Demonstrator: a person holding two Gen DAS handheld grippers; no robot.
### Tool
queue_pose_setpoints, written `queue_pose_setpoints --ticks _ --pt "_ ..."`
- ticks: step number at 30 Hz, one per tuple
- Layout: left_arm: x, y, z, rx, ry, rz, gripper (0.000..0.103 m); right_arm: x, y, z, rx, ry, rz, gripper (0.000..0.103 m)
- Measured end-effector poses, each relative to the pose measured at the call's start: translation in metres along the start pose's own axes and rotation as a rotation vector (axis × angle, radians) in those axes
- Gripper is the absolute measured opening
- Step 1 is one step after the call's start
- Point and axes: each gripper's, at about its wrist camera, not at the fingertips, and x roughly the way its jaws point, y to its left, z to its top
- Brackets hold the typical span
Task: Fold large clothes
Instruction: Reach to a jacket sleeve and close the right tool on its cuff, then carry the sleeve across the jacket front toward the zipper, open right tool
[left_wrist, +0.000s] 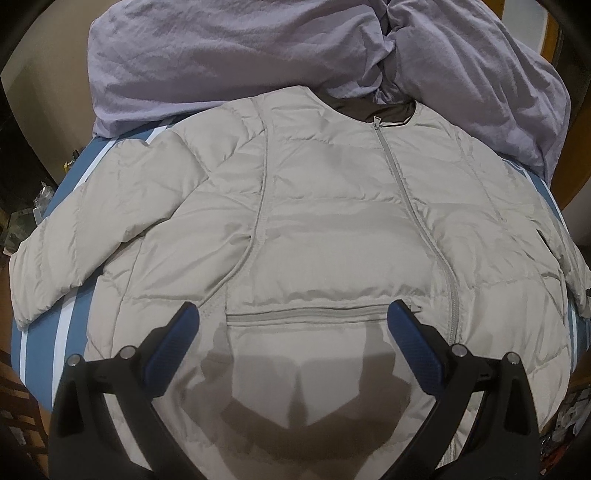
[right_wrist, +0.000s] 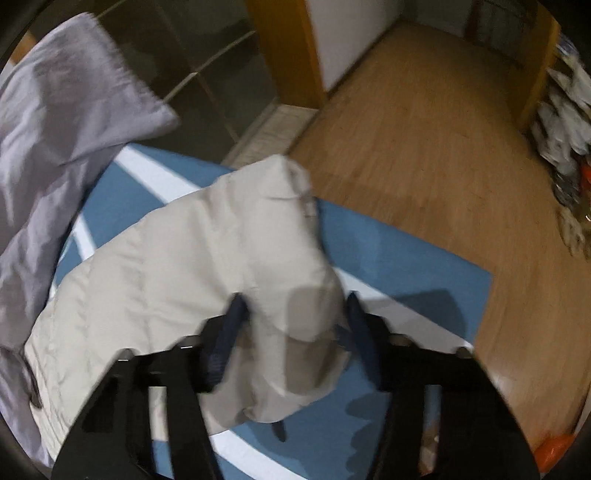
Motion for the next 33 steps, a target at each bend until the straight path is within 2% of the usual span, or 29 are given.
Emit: queue_pose_setpoints --ticks 2,4,6,13,16,20,24,29,33 --pt "0.001 0.001 -0.001 -0.004 0.001 0.002 0.101 -0.003 0.003 -0.001 -0.007 -0.001 0.002 0.035" --pt "0.001 0.002 -0.001 -0.005 0.001 0.006 0.101 -0.006 0.008 0.0 -0.023 -0.013 -0.003 0.023" --pt "0.001 0.004 0.0 -0.007 0.0 0.011 0.101 -0.011 0.014 0.0 -0.038 -0.024 -0.013 0.019" --pt "-0.004 0.016 0.002 -0.027 -0.015 0.031 0.101 -0.036 0.065 0.003 -0.157 -0.102 -0.033 0.015" --pt "-0.006 0.023 0.001 -0.039 -0.017 0.04 0.101 -0.051 0.096 0.0 -0.223 -0.123 0.022 0.015" --pt "-0.008 0.033 -0.003 -0.057 -0.016 0.051 0.101 -0.061 0.149 -0.014 -0.322 -0.11 0.098 0.015" --pt "-0.012 0.044 -0.008 -0.074 -0.019 0.063 0.101 -0.06 0.204 -0.041 -0.42 -0.073 0.158 0.015" --pt "-0.016 0.06 -0.013 -0.098 -0.018 0.083 0.101 -0.058 0.272 -0.091 -0.57 -0.004 0.252 0.015" --pt "-0.017 0.071 -0.016 -0.118 -0.016 0.098 0.101 -0.051 0.318 -0.134 -0.665 0.046 0.282 0.015"
